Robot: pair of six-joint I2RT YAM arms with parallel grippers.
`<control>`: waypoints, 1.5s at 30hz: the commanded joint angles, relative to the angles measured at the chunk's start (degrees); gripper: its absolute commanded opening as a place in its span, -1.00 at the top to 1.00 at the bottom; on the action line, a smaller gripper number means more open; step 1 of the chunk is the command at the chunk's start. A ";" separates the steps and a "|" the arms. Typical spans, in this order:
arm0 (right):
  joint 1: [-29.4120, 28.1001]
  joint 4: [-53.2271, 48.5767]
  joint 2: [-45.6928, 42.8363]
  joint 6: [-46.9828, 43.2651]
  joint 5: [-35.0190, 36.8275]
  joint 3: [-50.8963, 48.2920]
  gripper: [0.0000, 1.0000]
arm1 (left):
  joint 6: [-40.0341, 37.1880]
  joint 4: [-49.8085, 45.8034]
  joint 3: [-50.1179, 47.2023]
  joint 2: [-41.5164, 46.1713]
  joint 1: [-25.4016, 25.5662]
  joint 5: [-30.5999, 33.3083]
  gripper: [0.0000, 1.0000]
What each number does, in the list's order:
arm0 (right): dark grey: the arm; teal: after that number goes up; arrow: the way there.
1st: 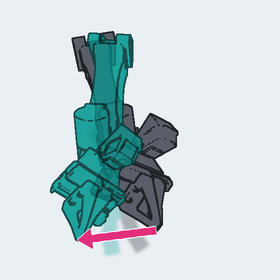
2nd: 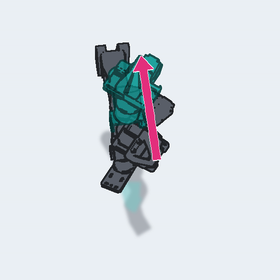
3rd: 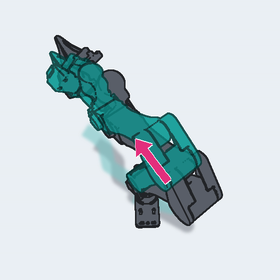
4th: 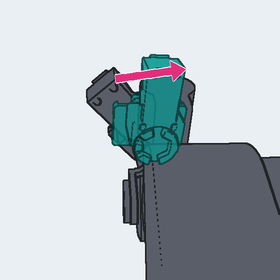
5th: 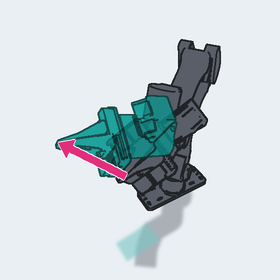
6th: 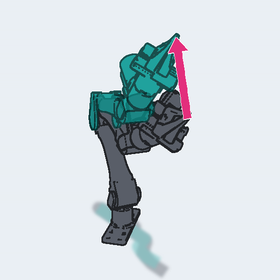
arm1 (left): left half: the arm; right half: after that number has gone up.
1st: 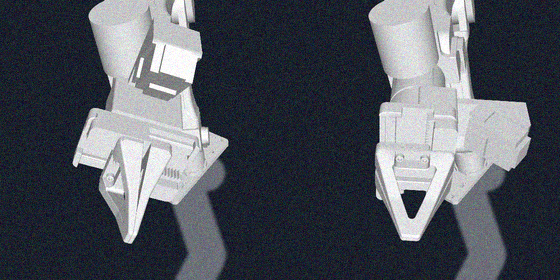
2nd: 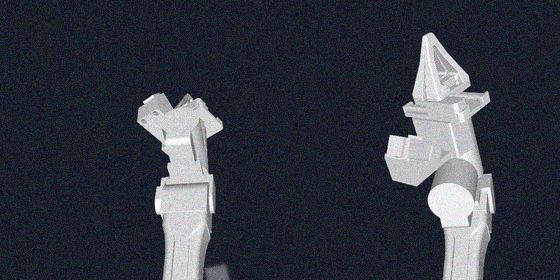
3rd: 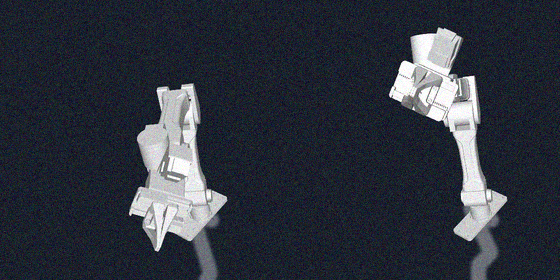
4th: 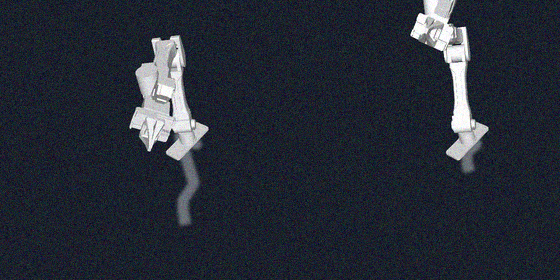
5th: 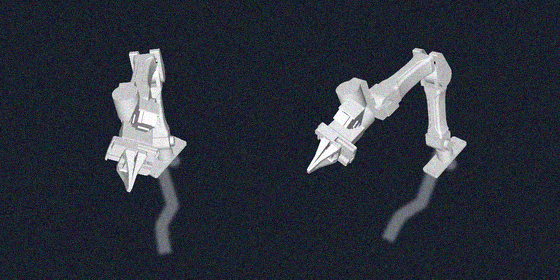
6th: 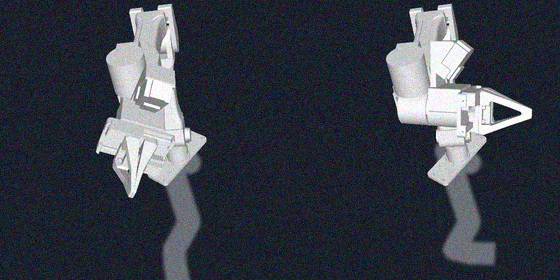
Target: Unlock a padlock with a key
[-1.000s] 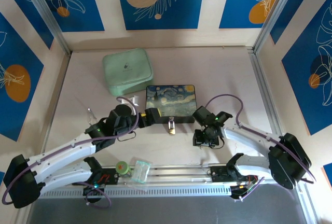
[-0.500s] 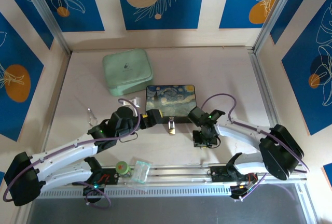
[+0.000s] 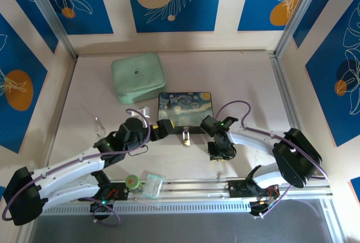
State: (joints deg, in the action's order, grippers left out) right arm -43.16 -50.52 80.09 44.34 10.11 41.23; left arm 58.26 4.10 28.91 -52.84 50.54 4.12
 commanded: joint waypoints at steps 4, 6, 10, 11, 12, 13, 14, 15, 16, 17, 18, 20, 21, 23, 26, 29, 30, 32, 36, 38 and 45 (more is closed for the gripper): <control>-0.04 0.07 1.39 -0.31 -0.77 1.39 0.36 | 0.80 -0.17 -1.48 3.03 0.55 3.18 -0.93; -0.07 0.67 2.22 -0.55 -1.13 1.60 0.40 | 0.81 -0.73 -1.74 3.75 0.50 3.91 -0.93; 0.14 2.32 3.61 -0.98 -1.82 1.57 0.50 | 0.72 -1.87 -1.88 4.73 0.44 4.79 -0.93; 0.18 2.72 3.91 -0.85 -2.09 1.42 0.52 | 0.67 -2.22 -1.75 4.98 0.43 5.08 -0.93; 0.10 3.13 4.02 -0.76 -2.13 1.39 0.53 | 0.67 -2.58 -1.79 5.18 0.43 5.35 -0.93; 0.09 3.24 4.15 -0.74 -2.18 1.37 0.53 | 0.62 -2.77 -1.76 5.32 0.48 5.58 -0.93; 0.11 3.54 4.27 -0.72 -2.41 1.27 0.58 | 0.57 -2.93 -1.85 5.59 0.43 5.84 -0.93; 0.22 3.76 4.43 -0.66 -2.54 1.09 0.62 | 0.48 -2.96 -1.91 5.78 0.43 6.26 -0.93; 0.22 4.23 4.52 -0.68 -2.86 0.92 0.73 | 0.09 -2.66 -2.01 6.05 0.43 6.42 -0.93; 0.18 4.73 4.59 -0.65 -3.42 0.61 0.79 | -0.16 -2.44 -2.20 6.32 0.44 6.58 -0.93; 0.36 5.46 4.55 -0.49 -4.13 0.07 0.82 | -0.23 -2.63 -2.19 6.56 0.43 6.84 -0.93; 0.36 6.30 4.16 -0.22 -4.42 -0.50 0.83 | -0.71 -3.66 -1.81 6.96 0.43 7.45 -0.93; 0.38 6.33 3.81 -0.17 -4.12 -0.60 0.85 | -1.10 -4.35 -1.56 7.05 0.43 7.64 -0.93; 0.39 5.96 2.68 -0.06 -3.07 -0.25 0.91 | -2.04 -5.31 -0.84 7.04 0.43 7.87 -0.93; 0.44 6.09 -0.90 -0.42 -2.21 0.12 0.92 | -1.87 -3.34 -1.38 7.35 0.43 7.23 -0.94; 0.66 6.08 -4.60 -2.19 -2.62 0.71 0.92 | 1.56 1.97 -3.87 7.45 0.46 6.45 -0.87; 0.91 5.78 -5.51 -3.09 -3.04 1.19 0.93 | 4.19 3.97 -4.90 7.37 0.47 6.43 -0.84; 1.40 4.97 -7.02 -4.68 -3.76 2.74 0.93 | 10.56 10.84 -9.05 7.99 0.65 7.21 -0.67; 1.67 7.65 -10.97 -7.06 -6.87 4.81 0.94 | 15.24 21.06 -12.38 6.96 1.25 7.10 -0.63; 2.06 10.55 -12.76 -7.29 -9.13 5.07 0.94 | 17.90 15.79 -9.66 6.09 1.30 5.46 -0.80; 2.38 15.74 -10.64 -9.07 -11.36 10.54 0.94 | 40.81 31.29 -14.01 -2.68 3.18 3.04 -0.99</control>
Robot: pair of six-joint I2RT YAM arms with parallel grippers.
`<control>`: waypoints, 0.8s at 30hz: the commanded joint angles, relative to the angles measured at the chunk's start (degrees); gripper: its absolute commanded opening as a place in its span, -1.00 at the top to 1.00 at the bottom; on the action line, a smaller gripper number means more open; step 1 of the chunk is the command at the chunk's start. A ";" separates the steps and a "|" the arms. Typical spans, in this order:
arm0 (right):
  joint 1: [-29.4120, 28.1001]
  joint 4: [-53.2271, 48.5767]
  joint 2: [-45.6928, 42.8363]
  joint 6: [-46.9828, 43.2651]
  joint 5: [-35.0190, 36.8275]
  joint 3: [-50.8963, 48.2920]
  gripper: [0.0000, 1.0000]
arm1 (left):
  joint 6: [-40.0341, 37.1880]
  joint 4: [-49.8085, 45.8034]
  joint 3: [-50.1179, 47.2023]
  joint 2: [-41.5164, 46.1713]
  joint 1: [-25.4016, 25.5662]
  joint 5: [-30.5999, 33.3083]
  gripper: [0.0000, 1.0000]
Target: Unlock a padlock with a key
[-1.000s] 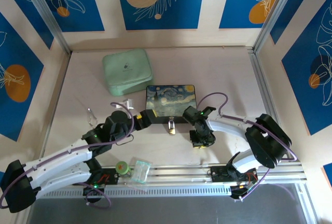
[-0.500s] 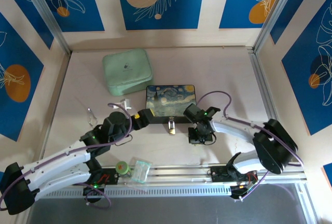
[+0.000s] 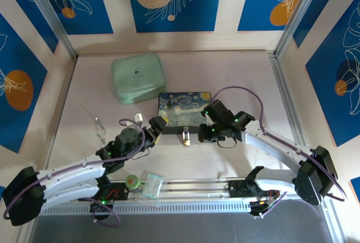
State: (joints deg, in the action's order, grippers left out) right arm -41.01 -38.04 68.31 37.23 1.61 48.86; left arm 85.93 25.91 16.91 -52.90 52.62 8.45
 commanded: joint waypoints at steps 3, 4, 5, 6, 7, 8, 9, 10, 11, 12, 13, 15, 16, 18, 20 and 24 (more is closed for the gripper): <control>0.32 9.49 2.62 -1.24 -5.38 3.42 0.94 | 19.61 13.13 -2.44 -5.92 1.08 -1.20 -0.99; 0.24 11.87 3.04 -0.58 -6.57 3.30 0.94 | 20.81 13.60 -2.28 -6.60 1.16 -1.39 -0.99; -0.05 13.92 3.74 -0.16 -7.04 3.47 0.94 | 21.91 13.73 -1.91 -7.17 1.25 -1.65 -1.00; -0.45 15.35 4.59 -0.12 -6.80 4.04 0.94 | 23.36 13.24 -1.66 -7.46 1.51 -1.64 -0.97; -1.08 16.25 5.36 -0.22 -6.35 4.58 0.94 | 24.19 13.08 -1.45 -7.48 1.93 -1.15 -0.98; -1.70 17.45 6.13 -0.40 -6.03 5.15 0.94 | 24.67 12.71 -1.28 -7.27 2.25 -0.47 -0.98; -2.14 18.61 6.73 -0.32 -5.79 5.44 0.94 | 25.17 12.08 -1.19 -6.98 2.46 0.15 -0.96; -2.68 19.98 7.29 0.05 -5.58 5.59 0.95 | 26.12 10.73 -0.94 -6.57 2.57 0.34 -0.93; -3.16 21.55 7.79 0.48 -5.56 5.56 0.95 | 27.14 9.66 -0.83 -6.26 2.57 0.34 -0.87; -3.72 23.12 8.18 0.93 -5.72 5.42 0.95 | 28.91 8.68 -0.82 -6.16 2.57 0.21 -0.84; -4.15 24.20 8.64 1.24 -5.74 5.46 0.95 | 30.89 8.63 -1.03 -6.41 2.57 0.17 -0.83; -5.30 26.18 9.74 1.35 -5.55 5.87 0.95 | 32.63 12.18 -1.82 -7.64 2.57 0.66 -0.82; -5.75 26.65 10.27 1.25 -5.58 6.22 0.95 | 33.24 13.63 -2.02 -8.26 2.57 0.82 -0.83; -6.75 27.90 11.45 1.33 -5.73 6.92 0.95 | 34.33 16.08 -2.38 -9.50 2.55 1.87 -0.85; -8.02 29.65 11.76 1.35 -4.65 6.76 0.95 | 35.41 17.27 -2.58 -10.23 2.57 2.41 -0.84; -9.80 34.47 12.01 1.83 -5.12 5.40 0.95 | 35.38 21.20 -2.32 -12.41 2.49 2.63 -0.76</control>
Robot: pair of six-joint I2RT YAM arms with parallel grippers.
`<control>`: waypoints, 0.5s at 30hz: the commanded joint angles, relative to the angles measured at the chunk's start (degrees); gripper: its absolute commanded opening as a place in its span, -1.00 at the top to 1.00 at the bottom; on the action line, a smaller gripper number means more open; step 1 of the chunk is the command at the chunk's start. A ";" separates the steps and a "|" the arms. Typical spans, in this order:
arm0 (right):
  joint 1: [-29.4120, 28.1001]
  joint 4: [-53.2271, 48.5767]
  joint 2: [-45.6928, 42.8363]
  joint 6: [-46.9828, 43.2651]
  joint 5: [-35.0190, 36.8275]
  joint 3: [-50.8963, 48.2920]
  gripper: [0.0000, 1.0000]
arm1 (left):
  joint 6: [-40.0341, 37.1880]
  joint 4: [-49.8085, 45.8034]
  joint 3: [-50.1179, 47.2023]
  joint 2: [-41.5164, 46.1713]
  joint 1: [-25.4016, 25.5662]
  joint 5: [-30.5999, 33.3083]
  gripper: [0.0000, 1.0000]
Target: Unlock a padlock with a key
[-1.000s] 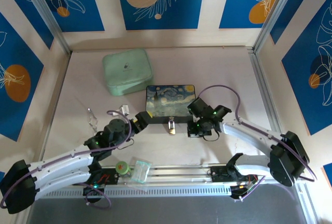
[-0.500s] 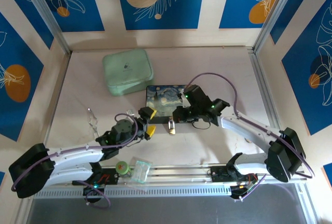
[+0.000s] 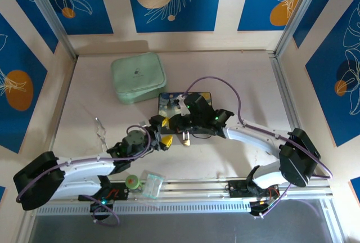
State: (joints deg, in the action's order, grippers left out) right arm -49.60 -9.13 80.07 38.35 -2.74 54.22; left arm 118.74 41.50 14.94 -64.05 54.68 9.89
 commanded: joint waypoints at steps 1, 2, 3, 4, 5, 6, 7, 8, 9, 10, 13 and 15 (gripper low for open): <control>-1.43 5.94 0.28 0.76 -0.85 -0.13 0.95 | 2.42 6.32 -0.33 -1.71 0.43 1.25 -0.72; -1.70 6.26 0.22 0.68 -0.95 -0.24 0.96 | 2.63 6.77 -0.42 -2.03 0.43 1.48 -0.69; -2.01 6.38 0.05 0.46 -0.92 -0.56 0.96 | 2.61 7.16 -0.71 -2.15 0.30 2.06 -0.64; -2.14 6.47 -0.22 0.36 -0.65 -0.92 0.96 | 2.64 7.35 -1.10 -2.09 0.18 2.44 -0.56; -2.34 6.93 -0.71 0.24 -0.35 -1.72 0.96 | 2.72 7.68 -1.67 -2.21 0.09 2.95 -0.40; -2.32 7.48 -1.21 0.36 -0.33 -2.51 0.96 | 2.77 7.81 -2.24 -2.22 0.00 3.24 -0.25; -2.21 7.98 -1.67 0.56 -0.42 -3.18 0.95 | 2.88 7.56 -2.58 -2.17 -0.01 3.29 -0.16; -2.25 8.64 -2.05 0.75 -0.57 -3.88 0.96 | 3.07 6.98 -2.79 -2.09 -0.01 3.12 -0.07; -2.02 8.74 -2.31 0.83 -0.60 -4.25 0.96 | 3.03 6.40 -2.81 -2.13 -0.01 2.99 0.00; -2.07 8.54 -2.40 0.76 -0.39 -4.32 0.96 | 2.93 5.82 -2.73 -2.05 -0.01 2.79 0.03; -2.05 8.01 -2.86 0.32 0.49 -4.42 0.96 | 2.90 4.43 -2.94 -1.89 -0.06 2.67 0.12; -1.90 8.12 -3.46 0.24 0.43 -4.60 0.95 | 2.91 3.16 -3.05 -1.73 -0.09 2.50 0.22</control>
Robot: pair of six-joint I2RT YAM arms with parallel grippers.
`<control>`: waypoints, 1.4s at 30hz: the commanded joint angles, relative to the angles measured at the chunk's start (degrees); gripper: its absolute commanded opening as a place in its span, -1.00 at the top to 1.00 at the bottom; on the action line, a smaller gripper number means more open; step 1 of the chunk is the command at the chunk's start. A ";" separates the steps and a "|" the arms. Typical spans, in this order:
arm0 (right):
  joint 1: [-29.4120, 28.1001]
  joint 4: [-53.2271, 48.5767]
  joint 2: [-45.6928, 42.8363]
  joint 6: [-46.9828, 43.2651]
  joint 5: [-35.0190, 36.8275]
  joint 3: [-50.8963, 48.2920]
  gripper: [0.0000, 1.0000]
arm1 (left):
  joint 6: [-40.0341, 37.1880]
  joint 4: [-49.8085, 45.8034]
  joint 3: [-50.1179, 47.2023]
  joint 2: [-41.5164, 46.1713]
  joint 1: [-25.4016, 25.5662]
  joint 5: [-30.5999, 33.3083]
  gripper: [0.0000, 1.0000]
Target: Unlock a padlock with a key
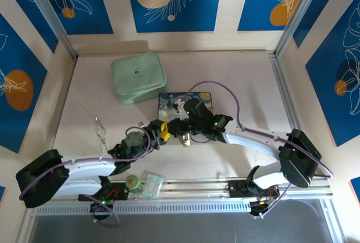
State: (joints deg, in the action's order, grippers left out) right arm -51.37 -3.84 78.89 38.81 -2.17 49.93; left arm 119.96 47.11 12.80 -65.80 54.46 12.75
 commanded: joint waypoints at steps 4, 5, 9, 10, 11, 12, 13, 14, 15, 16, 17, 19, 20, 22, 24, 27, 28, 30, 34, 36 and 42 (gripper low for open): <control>0.32 2.52 -2.69 -0.40 -0.54 -0.63 0.96 | 1.68 -3.87 -0.93 -0.28 0.02 -0.81 0.33; 0.46 2.61 -2.76 -0.40 -0.58 -0.84 0.96 | 1.72 -3.78 -1.06 -0.45 -0.10 -0.80 0.42; 0.70 3.13 -3.59 0.04 -0.46 -2.15 0.96 | 1.85 -4.53 -1.81 -0.26 -0.97 -1.01 0.69; 0.81 3.13 -3.77 0.04 -0.46 -2.35 0.96 | 1.60 -5.01 -1.74 -0.05 -1.10 -1.13 0.74; 1.08 3.21 -3.81 0.12 -1.03 -2.54 0.96 | 1.38 -5.70 -1.52 0.10 -1.19 -1.38 0.80; 1.46 3.22 -3.79 0.29 -1.87 -2.56 0.96 | 1.28 -6.26 -1.28 0.19 -1.23 -1.71 0.84; 1.71 3.30 -3.83 0.47 -2.47 -2.64 0.95 | 1.11 -6.58 -1.07 0.15 -1.30 -2.23 0.88; 1.73 3.55 -4.04 0.31 -2.44 -2.78 0.95 | 0.84 -6.68 -0.88 0.06 -1.37 -2.46 0.92; 1.76 3.66 -4.05 0.18 -2.44 -2.95 0.95 | 0.52 -6.66 -0.80 -0.01 -1.45 -2.56 0.97; 1.85 3.51 -4.01 -0.10 -2.79 -2.86 0.95 | 0.12 -6.76 -0.58 -0.10 -1.56 -2.64 1.00; 1.89 3.13 -3.84 -0.43 -3.13 -2.67 0.95 | -0.35 -6.81 -0.50 -0.07 -1.78 -2.78 1.00; 1.97 2.83 -3.92 -0.54 -3.28 -2.77 0.93 | -1.62 -6.95 -0.32 -0.10 -2.15 -2.91 1.00; 2.27 2.83 -4.43 0.08 -3.26 -3.08 0.80 | -3.08 -7.01 -0.10 0.03 -2.29 -2.87 1.00; 3.77 3.71 -5.49 2.21 -4.67 -4.17 0.04 | -7.57 -8.54 1.08 0.85 -2.88 -2.93 1.00; 5.59 4.17 -7.02 6.71 -4.76 -5.18 -0.97 | -15.83 -9.27 2.32 2.20 -3.82 -2.57 1.00; 7.79 4.03 -8.87 9.06 -4.83 -4.85 -0.98 | -27.43 -13.46 4.69 5.54 -5.41 -1.41 1.00; 8.14 4.74 -9.46 9.20 -4.82 -4.80 -0.98 | -30.51 -14.68 5.30 6.74 -5.41 -0.38 1.00; 8.29 6.45 -10.89 10.68 -3.82 -5.45 -0.99 | -35.35 -15.97 5.95 9.09 -5.66 1.03 1.00; 8.92 15.27 -12.88 12.94 -6.90 -9.72 -0.97 | -43.67 -19.87 8.92 13.21 -5.95 1.42 1.00; 9.01 21.61 -12.59 13.66 -9.23 -11.84 -0.83 | -47.31 -19.66 10.40 13.81 -5.92 0.43 1.00; 9.53 40.80 -8.52 19.93 -17.20 -15.51 -0.47 | -49.55 -7.32 9.09 11.05 -5.96 -2.15 1.00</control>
State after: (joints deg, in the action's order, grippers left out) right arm -42.22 23.27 69.21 54.81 -13.80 35.38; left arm 74.70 33.45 21.85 -53.47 48.97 12.16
